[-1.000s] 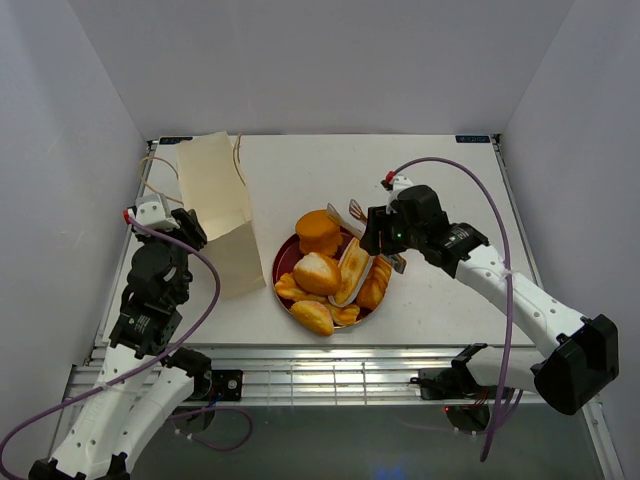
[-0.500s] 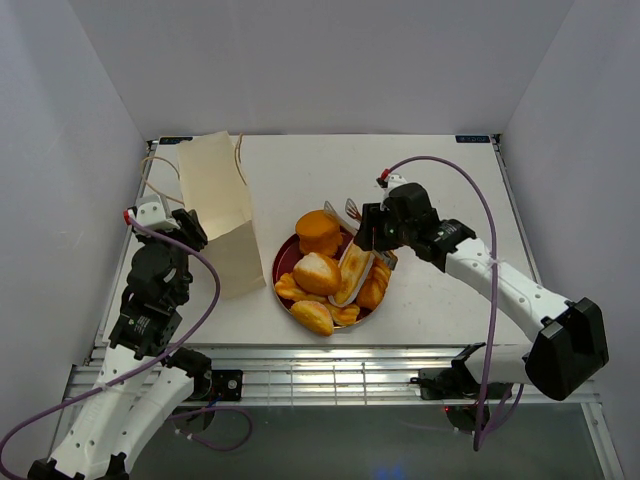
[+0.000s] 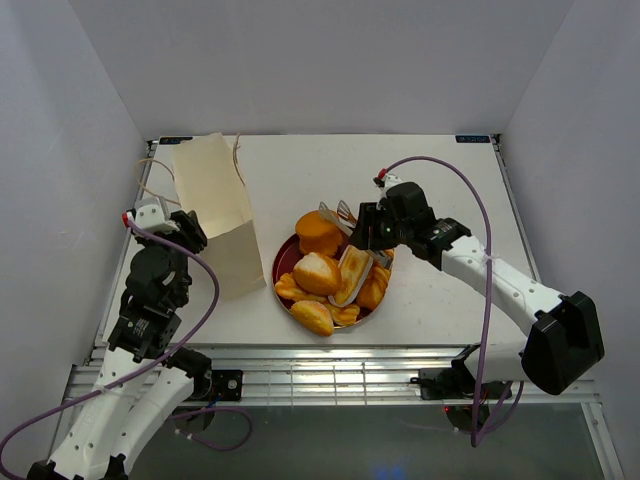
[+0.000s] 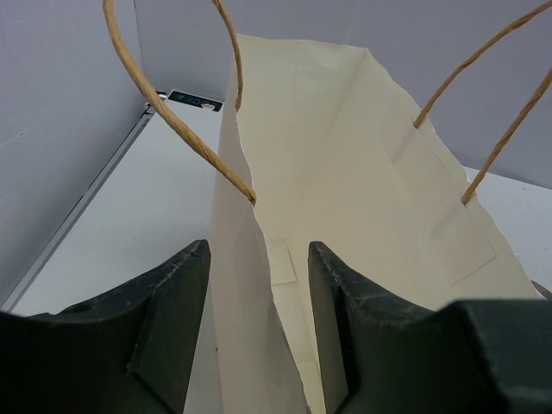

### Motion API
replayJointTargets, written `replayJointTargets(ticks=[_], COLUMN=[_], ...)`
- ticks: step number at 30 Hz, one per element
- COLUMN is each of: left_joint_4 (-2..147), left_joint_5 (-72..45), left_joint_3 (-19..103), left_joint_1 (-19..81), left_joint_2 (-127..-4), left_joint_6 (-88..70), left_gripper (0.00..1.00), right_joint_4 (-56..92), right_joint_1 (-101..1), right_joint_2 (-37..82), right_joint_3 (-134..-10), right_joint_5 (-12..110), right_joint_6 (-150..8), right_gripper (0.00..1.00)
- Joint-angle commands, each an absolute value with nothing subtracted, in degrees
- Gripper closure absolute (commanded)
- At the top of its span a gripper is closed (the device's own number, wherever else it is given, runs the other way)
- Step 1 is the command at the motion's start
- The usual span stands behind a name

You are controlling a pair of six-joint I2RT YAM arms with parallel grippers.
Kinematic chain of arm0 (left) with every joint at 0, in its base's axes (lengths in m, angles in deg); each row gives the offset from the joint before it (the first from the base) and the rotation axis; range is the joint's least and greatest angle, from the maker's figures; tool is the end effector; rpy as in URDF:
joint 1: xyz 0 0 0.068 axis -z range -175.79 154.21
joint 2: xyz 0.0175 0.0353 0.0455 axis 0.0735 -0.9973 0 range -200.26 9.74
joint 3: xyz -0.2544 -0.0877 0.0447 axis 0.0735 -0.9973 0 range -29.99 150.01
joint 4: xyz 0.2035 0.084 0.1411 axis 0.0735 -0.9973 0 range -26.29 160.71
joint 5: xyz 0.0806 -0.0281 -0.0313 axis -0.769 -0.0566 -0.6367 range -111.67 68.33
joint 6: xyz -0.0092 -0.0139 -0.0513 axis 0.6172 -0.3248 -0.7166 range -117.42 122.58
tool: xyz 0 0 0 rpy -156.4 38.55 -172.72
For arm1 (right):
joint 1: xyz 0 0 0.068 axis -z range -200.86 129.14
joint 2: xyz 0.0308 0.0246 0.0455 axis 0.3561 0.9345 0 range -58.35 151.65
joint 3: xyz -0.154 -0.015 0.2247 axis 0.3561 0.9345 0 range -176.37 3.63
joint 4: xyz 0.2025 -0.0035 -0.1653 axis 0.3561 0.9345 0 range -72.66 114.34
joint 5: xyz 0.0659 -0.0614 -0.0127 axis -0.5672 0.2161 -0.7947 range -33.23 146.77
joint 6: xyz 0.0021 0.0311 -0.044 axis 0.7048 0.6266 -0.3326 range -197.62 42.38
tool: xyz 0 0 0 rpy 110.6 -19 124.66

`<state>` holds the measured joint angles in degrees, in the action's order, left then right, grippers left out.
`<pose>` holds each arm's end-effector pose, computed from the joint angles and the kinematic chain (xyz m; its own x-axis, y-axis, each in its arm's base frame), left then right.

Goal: Place the fake bread into the paper bag

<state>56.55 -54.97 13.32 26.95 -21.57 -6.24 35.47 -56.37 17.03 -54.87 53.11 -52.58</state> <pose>0.1233 -0.0305 0.3564 -0.0062 -0.1364 -0.9906 -0.1862 0.9735 -0.1329 0.2387 0.1732 0.2924 -0.6864 0.0292 -0.7267 -0.3661 0.8495 0.3799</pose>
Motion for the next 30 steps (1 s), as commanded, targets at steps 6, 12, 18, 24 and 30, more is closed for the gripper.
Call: replayJointTargets(ticks=[6, 12, 18, 24, 30], left_joint_4=[56.56, 56.56, 56.56, 56.56, 56.56], left_joint_5=[-55.42, -55.42, -55.42, -55.6, -55.86], left_joint_3=[12.64, 12.55, 12.64, 12.64, 12.46], left_joint_1=[27.33, 27.41, 27.42, 27.5, 27.59], left_joint_2=[-21.02, -20.94, -20.76, -20.5, -20.14], left_joint_6=[-5.86, -5.86, -5.77, -5.77, -5.77], left_gripper=[0.4, 0.4, 0.4, 0.4, 0.4], right_joint_4=[34.83, 35.54, 35.98, 35.89, 37.73], right_joint_1=[-56.63, -56.63, -56.72, -56.72, -56.72], right_joint_2=[16.27, 16.71, 17.42, 17.15, 16.54], right_joint_3=[-55.17, -55.44, -55.35, -55.61, -56.32], right_joint_5=[54.31, 55.01, 53.34, 51.06, 49.92], right_joint_6=[-52.48, -52.48, -52.22, -51.78, -52.22], right_gripper=[0.43, 0.43, 0.43, 0.47, 0.53])
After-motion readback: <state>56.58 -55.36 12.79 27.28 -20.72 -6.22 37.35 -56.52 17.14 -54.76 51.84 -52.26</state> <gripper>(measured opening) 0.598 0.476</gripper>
